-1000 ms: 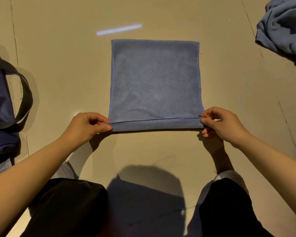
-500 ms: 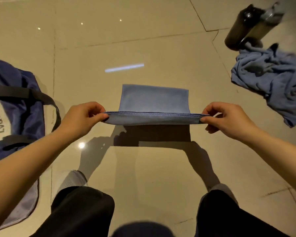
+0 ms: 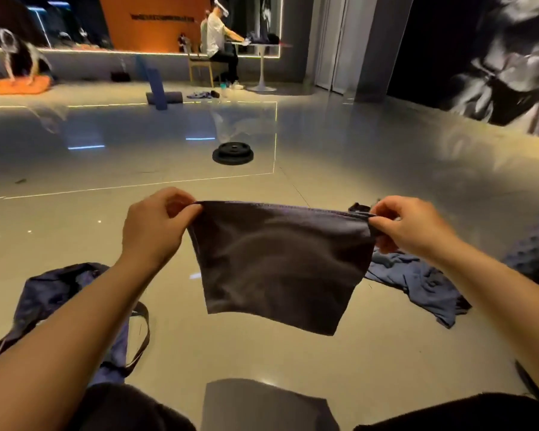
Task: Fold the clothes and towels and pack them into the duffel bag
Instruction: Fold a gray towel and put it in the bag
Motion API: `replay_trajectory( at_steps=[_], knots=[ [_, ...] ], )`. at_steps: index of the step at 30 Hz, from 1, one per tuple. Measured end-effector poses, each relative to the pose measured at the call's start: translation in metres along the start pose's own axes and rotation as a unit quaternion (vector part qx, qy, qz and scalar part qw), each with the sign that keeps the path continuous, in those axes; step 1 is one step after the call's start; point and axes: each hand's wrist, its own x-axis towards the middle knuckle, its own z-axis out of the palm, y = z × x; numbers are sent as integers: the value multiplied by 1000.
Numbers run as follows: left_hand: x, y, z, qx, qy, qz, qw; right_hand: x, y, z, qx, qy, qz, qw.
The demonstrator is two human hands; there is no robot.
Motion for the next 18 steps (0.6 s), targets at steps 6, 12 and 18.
replay_trajectory(
  at_steps=[6, 12, 18],
  knots=[
    [-53, -9, -22, 84, -52, 5, 995, -62, 16, -1, 16, -1, -19, 1000],
    [-79, -17, -42, 158, -153, 26, 975, -94, 24, -4, -30, -167, -12, 985],
    [-93, -35, -51, 108, -351, 4, 930, -107, 37, 0, -51, -286, 24, 957]
  ],
)
